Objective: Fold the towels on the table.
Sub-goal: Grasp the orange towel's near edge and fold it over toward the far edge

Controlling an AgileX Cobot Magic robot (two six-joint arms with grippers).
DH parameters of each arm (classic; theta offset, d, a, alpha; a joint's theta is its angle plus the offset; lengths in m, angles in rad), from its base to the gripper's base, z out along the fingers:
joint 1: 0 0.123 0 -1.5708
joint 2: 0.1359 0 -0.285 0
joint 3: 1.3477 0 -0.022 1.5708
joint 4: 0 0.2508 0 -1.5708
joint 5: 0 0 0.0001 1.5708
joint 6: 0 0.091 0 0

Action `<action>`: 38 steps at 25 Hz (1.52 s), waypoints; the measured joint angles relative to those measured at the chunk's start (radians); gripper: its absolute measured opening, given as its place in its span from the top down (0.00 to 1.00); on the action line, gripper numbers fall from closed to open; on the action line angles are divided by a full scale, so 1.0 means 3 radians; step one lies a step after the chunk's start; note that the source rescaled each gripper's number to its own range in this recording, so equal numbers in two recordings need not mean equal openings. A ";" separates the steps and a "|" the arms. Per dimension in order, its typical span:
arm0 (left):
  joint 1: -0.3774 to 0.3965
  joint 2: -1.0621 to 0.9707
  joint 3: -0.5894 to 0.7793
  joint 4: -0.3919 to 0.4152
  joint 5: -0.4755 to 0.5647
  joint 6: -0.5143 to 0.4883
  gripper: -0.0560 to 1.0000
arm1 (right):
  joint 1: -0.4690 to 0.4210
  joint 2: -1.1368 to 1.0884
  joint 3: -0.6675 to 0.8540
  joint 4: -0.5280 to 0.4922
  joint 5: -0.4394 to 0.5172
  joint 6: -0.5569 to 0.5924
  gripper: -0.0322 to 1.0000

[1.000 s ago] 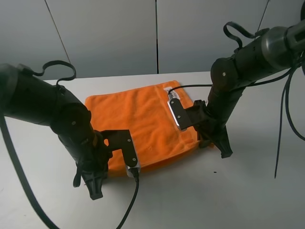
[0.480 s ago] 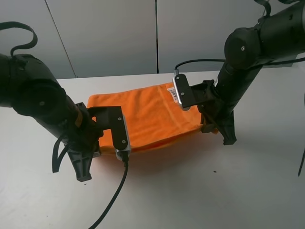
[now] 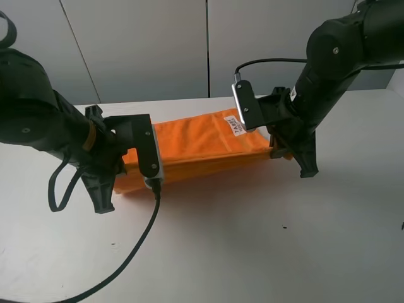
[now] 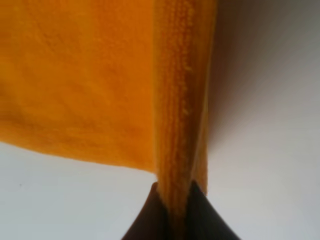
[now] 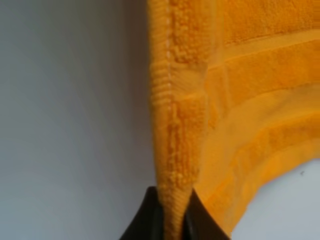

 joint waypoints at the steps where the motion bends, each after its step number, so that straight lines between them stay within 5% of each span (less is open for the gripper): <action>1: 0.0039 -0.0025 0.0000 0.0048 -0.0039 -0.0017 0.95 | 0.0000 -0.0005 -0.0030 -0.0045 -0.0018 0.0036 0.97; 11: 0.0460 -0.0061 -0.0171 0.0404 -0.0219 -0.0044 0.95 | 0.0012 -0.0005 -0.0399 -0.0114 -0.0258 0.0089 0.97; 25: 0.0704 -0.0061 -0.0256 0.0615 -0.0595 -0.0065 0.95 | 0.0030 0.0286 -0.0682 -0.0785 -0.0516 0.0365 0.97; 32: 0.0711 -0.0061 -0.0256 0.1055 -0.0603 -0.0555 0.95 | 0.0030 0.0496 -0.0875 -0.0838 -0.0531 0.0385 0.97; 38: 0.0925 -0.0061 -0.0256 0.1094 -0.0829 -0.0707 0.95 | 0.0038 0.0616 -0.0922 -0.0838 -0.0592 0.0391 0.97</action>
